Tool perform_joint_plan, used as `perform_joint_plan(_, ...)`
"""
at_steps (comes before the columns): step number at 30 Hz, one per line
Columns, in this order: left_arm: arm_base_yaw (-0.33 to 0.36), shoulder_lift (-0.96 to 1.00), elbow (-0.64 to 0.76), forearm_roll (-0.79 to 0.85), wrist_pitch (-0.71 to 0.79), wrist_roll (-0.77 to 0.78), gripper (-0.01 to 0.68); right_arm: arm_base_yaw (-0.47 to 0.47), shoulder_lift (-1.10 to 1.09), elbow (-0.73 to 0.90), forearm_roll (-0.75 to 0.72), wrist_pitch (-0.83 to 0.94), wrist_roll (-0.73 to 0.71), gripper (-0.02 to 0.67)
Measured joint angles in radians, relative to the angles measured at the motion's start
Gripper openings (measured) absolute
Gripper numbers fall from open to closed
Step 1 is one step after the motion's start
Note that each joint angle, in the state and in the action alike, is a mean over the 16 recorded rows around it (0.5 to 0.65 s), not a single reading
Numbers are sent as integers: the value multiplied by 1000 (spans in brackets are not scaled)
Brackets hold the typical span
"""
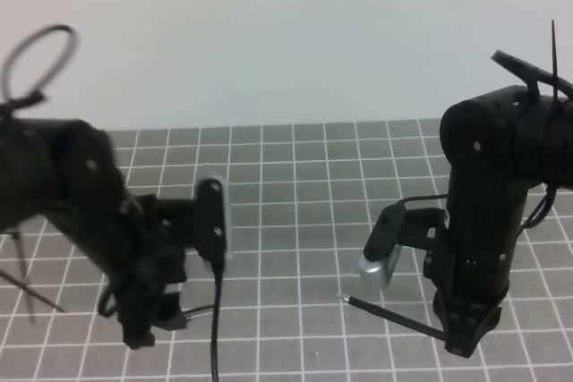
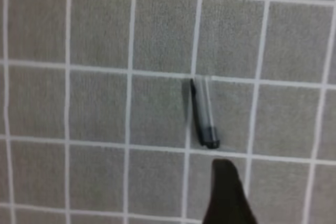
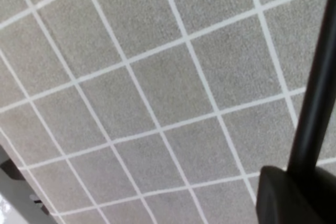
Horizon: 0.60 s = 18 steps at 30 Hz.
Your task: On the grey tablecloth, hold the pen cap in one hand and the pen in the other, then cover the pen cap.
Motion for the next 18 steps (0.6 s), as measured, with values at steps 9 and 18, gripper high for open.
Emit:
perform_joint_plan(9, -47, 115, 0, 80, -76, 78, 411, 0, -1, 0, -7, 0, 10, 76)
perform_joint_plan(18, -49, 170, -1, 100, -164, 46, 412, 0, -1, 0, -7, 0, 25, 76)
